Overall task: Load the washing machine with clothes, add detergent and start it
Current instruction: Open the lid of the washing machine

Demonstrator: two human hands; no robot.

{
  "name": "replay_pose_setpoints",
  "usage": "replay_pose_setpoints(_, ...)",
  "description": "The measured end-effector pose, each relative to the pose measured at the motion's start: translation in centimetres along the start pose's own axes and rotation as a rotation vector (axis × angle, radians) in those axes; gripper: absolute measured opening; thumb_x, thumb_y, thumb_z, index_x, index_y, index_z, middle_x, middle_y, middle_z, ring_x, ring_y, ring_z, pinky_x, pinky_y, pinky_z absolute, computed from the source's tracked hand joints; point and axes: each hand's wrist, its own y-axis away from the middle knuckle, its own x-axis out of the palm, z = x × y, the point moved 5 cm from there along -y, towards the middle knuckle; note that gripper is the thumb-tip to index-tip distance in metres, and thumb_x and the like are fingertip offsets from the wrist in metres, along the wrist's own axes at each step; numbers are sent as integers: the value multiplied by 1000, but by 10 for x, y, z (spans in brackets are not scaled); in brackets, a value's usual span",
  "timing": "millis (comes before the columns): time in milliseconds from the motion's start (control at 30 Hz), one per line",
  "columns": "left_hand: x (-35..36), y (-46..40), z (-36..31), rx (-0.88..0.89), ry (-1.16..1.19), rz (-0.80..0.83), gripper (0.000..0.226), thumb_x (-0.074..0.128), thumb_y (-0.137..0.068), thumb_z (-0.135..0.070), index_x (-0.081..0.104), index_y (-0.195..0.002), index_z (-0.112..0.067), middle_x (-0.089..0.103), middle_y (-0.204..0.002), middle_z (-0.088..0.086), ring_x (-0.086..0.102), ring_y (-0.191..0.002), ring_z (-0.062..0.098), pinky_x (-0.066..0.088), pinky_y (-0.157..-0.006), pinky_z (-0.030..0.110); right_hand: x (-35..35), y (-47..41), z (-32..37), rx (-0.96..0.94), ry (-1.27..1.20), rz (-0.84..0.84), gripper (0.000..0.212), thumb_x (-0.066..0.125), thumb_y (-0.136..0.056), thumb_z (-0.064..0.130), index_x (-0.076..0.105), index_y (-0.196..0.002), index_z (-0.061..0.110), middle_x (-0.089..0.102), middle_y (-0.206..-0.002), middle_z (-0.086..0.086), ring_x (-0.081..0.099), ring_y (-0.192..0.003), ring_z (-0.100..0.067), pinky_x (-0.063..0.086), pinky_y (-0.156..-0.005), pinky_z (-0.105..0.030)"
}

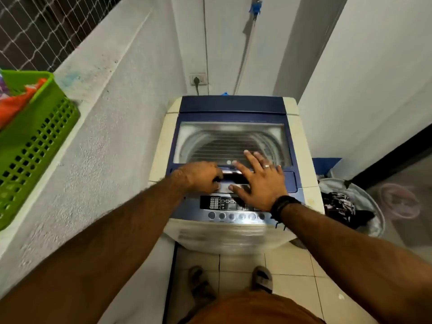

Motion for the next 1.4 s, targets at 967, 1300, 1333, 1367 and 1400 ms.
replay_pose_setpoints(967,25,0,-6,-217,0,102,44,60,-78,-57,44,-110,-32,57,-119,-1,49,-112,32,38,-94,62,14,-11,2,118,-18,430,55,69,-74,60,50,-115,29,63,-122,1,50,-122,-32,31,-109,-65)
replay_pose_setpoints(1300,-38,12,-10,-194,-133,-191,54,63,-76,-59,37,-114,-30,60,-116,-1,53,-108,29,43,-91,59,-49,-19,10,57,147,164,70,72,-74,60,45,-129,24,61,-131,-4,50,-126,-36,30,-109,-68)
replay_pose_setpoints(1333,-48,10,-8,-177,-158,-221,54,63,-77,-58,37,-114,-29,62,-114,-1,55,-105,28,43,-91,58,-57,-23,10,54,162,128,69,70,-76,61,45,-129,25,63,-130,-4,51,-125,-36,31,-109,-67)
replay_pose_setpoints(1367,-58,10,-7,-158,-179,-247,52,62,-78,-57,36,-113,-29,64,-111,-2,57,-101,26,43,-91,57,-63,-27,9,52,169,92,66,69,-77,61,46,-128,25,64,-128,-4,52,-124,-36,32,-109,-65)
replay_pose_setpoints(1400,-68,10,-6,-147,-197,-265,50,62,-78,-56,35,-112,-30,65,-108,-3,58,-98,25,43,-91,56,-71,-31,8,50,175,52,62,67,-78,60,47,-125,26,66,-126,-4,54,-122,-35,33,-108,-64)
